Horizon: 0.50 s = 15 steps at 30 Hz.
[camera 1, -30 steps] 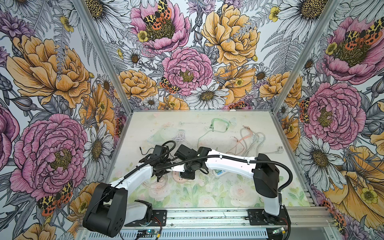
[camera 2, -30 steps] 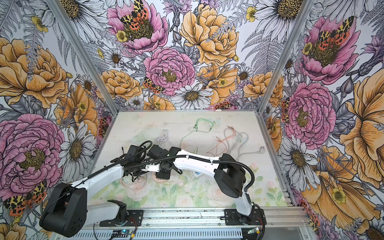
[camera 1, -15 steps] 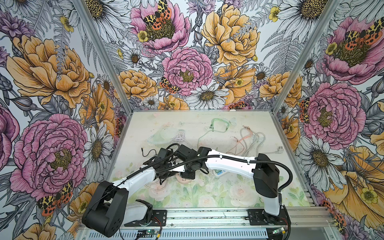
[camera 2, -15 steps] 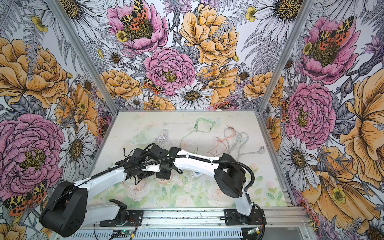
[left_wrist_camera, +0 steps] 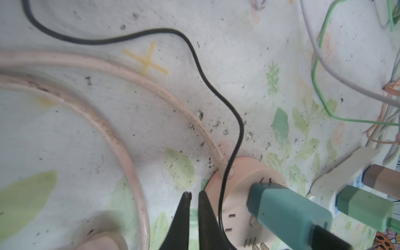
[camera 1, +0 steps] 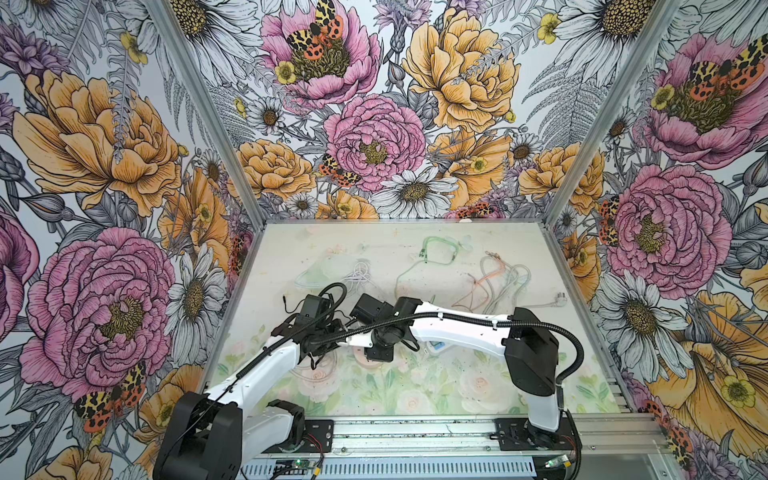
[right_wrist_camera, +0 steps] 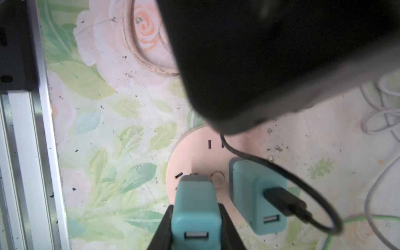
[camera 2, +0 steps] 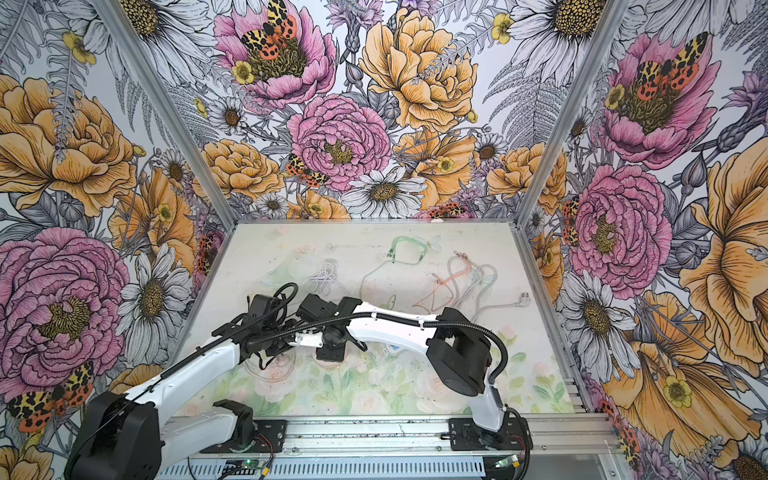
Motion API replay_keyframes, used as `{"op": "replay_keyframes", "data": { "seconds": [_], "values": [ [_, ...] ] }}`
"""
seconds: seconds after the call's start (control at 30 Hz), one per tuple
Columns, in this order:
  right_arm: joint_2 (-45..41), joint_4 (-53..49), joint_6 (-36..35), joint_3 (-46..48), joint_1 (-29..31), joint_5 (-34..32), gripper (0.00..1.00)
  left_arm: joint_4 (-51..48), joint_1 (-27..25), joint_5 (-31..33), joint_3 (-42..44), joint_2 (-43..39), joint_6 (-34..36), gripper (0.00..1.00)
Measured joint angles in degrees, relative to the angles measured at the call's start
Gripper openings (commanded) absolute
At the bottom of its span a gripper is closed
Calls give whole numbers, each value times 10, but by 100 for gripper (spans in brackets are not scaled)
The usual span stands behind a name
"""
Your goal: Insert the plug
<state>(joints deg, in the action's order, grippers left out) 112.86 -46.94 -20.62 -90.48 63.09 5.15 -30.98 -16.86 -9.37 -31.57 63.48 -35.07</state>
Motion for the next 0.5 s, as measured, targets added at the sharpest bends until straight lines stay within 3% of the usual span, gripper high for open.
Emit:
{"op": "replay_keyframes", "data": {
  "seconds": [0.5],
  "values": [
    [-3, 8, 1, 0, 7, 0, 0, -97, 35, 76, -72, -11, 35, 19]
  ]
}}
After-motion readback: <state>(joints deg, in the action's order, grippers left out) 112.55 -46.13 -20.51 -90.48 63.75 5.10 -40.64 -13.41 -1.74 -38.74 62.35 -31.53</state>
